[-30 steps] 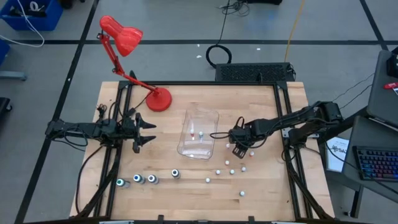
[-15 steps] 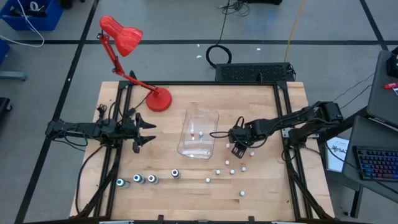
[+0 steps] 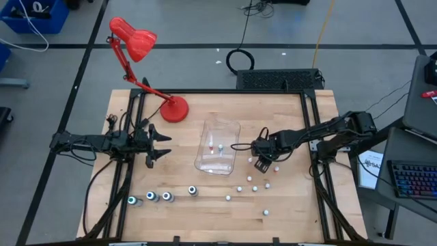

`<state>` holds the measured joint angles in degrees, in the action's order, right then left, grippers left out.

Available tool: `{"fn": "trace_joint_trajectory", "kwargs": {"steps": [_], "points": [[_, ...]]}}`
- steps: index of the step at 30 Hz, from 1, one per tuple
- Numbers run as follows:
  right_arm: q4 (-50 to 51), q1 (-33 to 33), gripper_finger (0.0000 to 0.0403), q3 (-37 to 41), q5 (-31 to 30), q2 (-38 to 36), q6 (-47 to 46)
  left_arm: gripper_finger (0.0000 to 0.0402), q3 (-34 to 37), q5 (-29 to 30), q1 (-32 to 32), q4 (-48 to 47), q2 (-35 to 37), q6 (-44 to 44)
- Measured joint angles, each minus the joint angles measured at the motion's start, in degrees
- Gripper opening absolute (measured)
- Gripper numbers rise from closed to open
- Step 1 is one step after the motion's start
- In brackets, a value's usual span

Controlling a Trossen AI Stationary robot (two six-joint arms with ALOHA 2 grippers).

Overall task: Pick & Place food coloring
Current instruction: Put the small purple food coloring bottle into the transparent bin

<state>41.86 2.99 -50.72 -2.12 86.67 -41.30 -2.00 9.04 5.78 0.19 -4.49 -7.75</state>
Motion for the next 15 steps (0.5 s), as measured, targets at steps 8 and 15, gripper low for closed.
{"fn": "trace_joint_trajectory", "kwargs": {"steps": [8, 15], "points": [[-2.01, -0.71, 0.0042, -0.02, 0.78, 0.0, 4.55, 0.0253, 0.0, 0.0, -0.01, 0.0, 0.0, 0.0], [2.76, -0.69, 0.0042, -6.87, -1.27, 0.04, 9.3, 0.0253, 0.0, 0.02, -0.02, 0.0, 0.0, 0.0]]}}
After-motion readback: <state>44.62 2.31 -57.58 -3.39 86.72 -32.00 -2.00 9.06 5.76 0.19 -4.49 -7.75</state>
